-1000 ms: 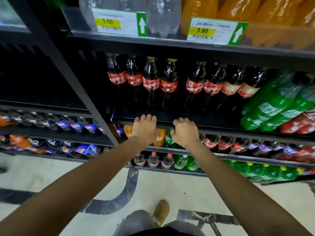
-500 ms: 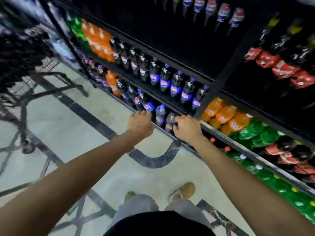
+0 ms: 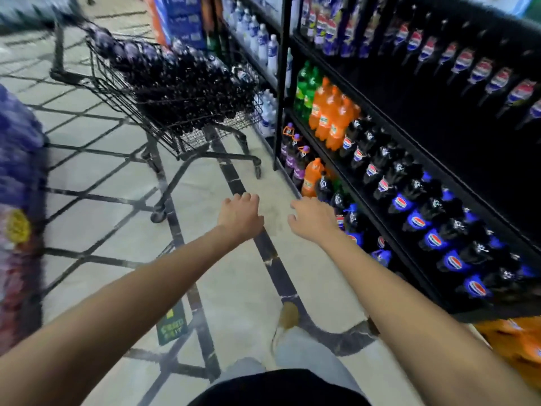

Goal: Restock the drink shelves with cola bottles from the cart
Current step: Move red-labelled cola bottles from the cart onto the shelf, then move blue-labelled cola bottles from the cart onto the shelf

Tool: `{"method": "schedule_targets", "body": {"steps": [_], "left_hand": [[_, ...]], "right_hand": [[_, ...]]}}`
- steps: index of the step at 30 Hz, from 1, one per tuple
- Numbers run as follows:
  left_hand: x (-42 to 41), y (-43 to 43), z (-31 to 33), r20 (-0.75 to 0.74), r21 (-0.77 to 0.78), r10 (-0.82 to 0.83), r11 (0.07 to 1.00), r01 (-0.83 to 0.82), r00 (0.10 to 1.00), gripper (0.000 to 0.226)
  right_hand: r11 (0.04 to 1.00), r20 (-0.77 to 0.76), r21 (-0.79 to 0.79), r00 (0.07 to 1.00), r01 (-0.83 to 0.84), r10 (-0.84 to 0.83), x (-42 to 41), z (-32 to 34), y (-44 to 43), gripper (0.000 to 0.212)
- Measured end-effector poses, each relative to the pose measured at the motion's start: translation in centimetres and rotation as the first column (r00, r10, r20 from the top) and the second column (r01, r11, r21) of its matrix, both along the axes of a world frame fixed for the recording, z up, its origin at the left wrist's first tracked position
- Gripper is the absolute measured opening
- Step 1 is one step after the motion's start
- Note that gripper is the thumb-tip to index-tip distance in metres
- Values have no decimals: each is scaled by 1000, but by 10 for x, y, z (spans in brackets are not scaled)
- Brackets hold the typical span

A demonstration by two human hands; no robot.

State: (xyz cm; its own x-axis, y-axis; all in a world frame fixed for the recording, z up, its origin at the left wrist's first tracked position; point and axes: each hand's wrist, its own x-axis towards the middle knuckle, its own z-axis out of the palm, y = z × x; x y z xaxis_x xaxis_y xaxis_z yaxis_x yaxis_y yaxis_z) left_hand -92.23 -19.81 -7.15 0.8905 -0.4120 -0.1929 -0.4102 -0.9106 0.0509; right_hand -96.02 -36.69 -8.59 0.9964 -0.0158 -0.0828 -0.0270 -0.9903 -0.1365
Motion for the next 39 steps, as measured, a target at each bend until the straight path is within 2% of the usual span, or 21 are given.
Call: {"method": "schedule_targets", "body": {"steps": [5,9,11,17,24,28,39], "left_hand": [[80,26,-2,15,-3,88,996,-88,996,44],[163,34,8,28,42,136,990,-137,990,47],[202,34,15,39,55,165,984,-167,986,48],[289,50,25,83,34,260,964,-263,962,45],[384,113,31,169,66,348,929,-363,922,36],[461,163,34,243,96,348,920,-379,905,35],[644,264,56,226,124,368,907,-401,902,40]], "right_hand": [[993,-3,0,993,-120,120,98,-3,19,32],[987,-16,39,988,-153,154,184,5,24,35],[981,-17,38,981,-190,191,229,11,28,30],[936,13,-6,936,-351,351,347,30,55,27],[861,27,-15,860,-509,509,466,39,120,21],[822,45,-70,821,-566,569,548,43,164,31],[792,75,-78,789,-606,610,726,57,262,35]]}}
